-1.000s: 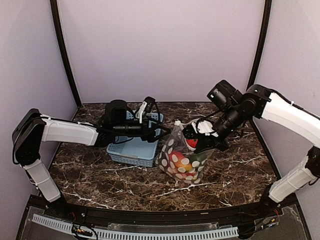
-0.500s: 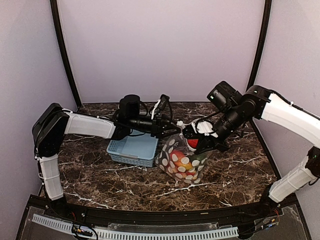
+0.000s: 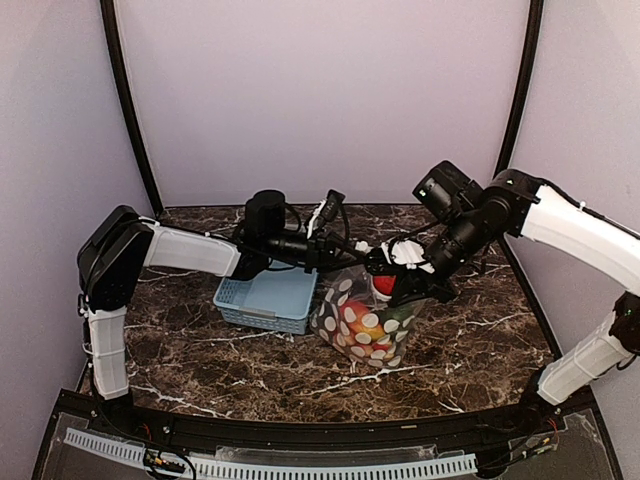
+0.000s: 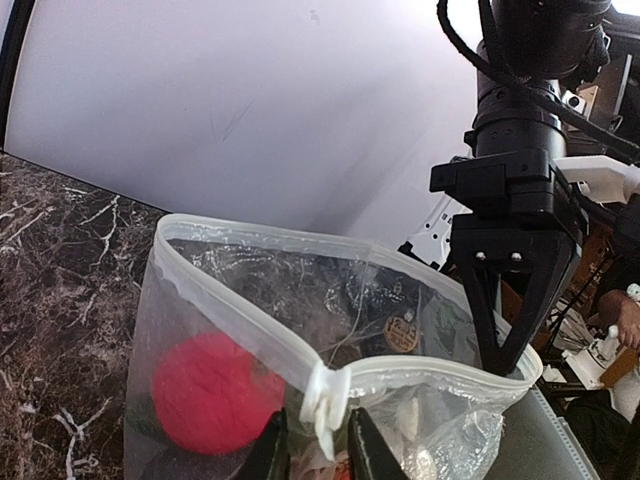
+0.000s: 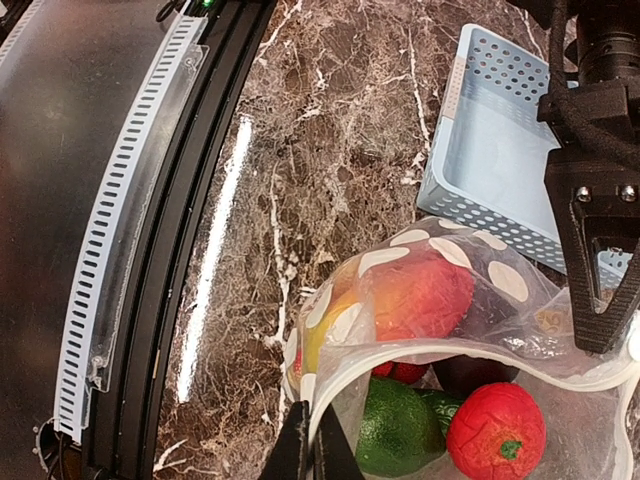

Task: Place the food in the zip-top bag and seal the zipper
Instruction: Hold the zipper food storage bag at the center of the board, then pass from the left arm to the right

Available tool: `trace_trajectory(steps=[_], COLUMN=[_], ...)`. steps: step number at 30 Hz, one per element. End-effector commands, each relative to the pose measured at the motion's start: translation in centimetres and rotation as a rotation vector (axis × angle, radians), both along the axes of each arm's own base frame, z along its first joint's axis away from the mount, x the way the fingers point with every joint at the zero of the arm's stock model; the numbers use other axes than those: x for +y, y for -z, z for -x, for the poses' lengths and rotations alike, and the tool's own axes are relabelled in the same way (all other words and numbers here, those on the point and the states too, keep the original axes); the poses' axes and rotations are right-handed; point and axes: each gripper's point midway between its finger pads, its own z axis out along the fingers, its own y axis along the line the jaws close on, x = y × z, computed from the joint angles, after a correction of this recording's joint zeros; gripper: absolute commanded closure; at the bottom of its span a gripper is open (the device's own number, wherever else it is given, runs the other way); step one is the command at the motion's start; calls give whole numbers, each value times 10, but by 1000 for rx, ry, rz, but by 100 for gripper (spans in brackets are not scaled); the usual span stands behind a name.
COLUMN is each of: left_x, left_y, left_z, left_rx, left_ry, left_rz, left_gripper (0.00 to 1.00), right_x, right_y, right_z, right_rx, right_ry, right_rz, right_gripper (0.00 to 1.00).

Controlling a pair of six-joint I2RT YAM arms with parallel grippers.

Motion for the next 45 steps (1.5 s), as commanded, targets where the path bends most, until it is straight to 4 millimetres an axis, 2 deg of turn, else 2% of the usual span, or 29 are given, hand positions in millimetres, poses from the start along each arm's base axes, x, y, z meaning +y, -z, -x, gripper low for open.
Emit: trace_trajectory(steps=[1,6,13,19,24,28,30,32,35,37,40,45], left_x=[4,7,9,10,12,13,11,8,4,0,-4,-1], left_y=[-30,-35,-45,-55,-68,-80,-86,-87,-89,-84,-75,-70], left_z=[0,-6,-18,-26,-28,-29,-29,-25,-18,-12,-5,6], left_rx=[-54,-67,-82,-76,-92,-102,-107,-106,-126,-142,-171,-193], left_ry=[16,-25,-112,-166,-198,-240,-265,-267,-269,-269,-278,-293], left_rz=[66,69,76,109,136,159,169,166,153,125,77,55], left_gripper=[83,89,98,99,99,99,99,99,99,99,99,99], right_x=[1,-8,-30,-47,-59,-63,-58,-46,-27,-16,0,25], right_y=[-7,-5,-15,-8,-11,-20,-38,-62,-97,-107,-104,-77], right_z=[-4,-14,-43,-59,-78,-89,-95,-89,-85,-95,-109,-104], right_rx=[-17,-39,-54,-61,-68,-74,-55,26,128,158,181,217], right_ry=[26,69,168,226,277,312,347,339,323,361,396,347], right_rz=[2,19,-31,-26,-39,-51,-95,-164,-267,-299,-300,-255], right_gripper=[98,98,98,97,96,89,77,68,63,62,61,64])
